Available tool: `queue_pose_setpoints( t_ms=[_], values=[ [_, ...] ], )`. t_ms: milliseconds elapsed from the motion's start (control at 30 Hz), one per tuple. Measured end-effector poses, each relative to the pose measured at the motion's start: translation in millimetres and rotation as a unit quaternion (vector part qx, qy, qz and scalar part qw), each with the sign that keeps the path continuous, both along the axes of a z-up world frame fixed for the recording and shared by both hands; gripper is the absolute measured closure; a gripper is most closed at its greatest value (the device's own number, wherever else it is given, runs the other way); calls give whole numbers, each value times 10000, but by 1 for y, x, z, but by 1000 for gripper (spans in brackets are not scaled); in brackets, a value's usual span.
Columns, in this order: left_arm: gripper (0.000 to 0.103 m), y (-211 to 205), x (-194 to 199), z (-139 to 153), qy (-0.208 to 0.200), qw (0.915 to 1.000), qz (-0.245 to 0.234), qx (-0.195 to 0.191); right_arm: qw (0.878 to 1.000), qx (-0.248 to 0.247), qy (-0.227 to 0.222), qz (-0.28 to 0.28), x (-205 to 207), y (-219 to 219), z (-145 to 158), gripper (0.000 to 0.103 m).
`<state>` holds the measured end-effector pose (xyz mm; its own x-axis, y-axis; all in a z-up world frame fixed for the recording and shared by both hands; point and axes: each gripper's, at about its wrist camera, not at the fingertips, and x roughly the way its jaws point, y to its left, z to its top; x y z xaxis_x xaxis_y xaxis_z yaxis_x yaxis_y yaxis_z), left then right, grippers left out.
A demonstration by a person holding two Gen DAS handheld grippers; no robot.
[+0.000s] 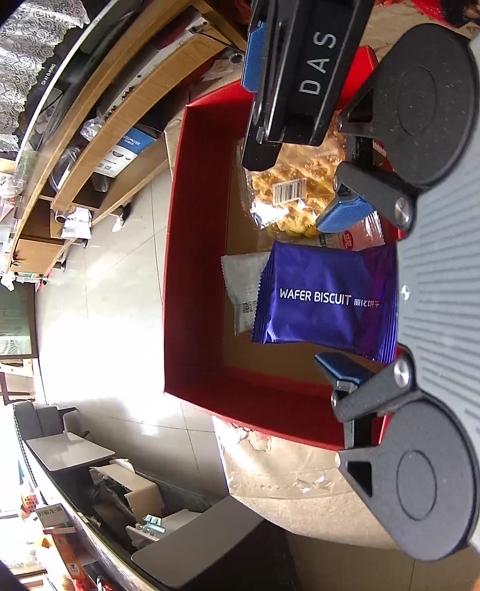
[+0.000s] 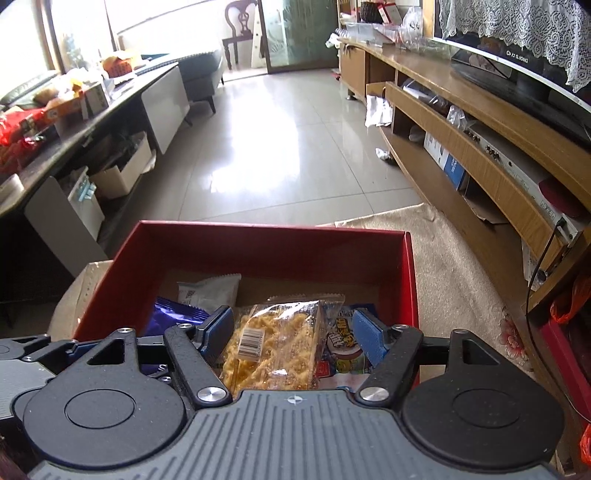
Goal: Organize snacks
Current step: 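Carry both packs into the red box and open both tools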
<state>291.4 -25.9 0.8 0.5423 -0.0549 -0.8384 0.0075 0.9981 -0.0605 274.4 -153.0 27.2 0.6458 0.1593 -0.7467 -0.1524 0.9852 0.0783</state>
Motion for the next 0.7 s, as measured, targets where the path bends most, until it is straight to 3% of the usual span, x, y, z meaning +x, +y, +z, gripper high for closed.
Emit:
queue_pose_setpoints(
  t_ms=[700],
  values=[
    [34,2,-11,1,53,10000,39,-11,10000,9,-20,44,-17,-1,6,24]
  ],
)
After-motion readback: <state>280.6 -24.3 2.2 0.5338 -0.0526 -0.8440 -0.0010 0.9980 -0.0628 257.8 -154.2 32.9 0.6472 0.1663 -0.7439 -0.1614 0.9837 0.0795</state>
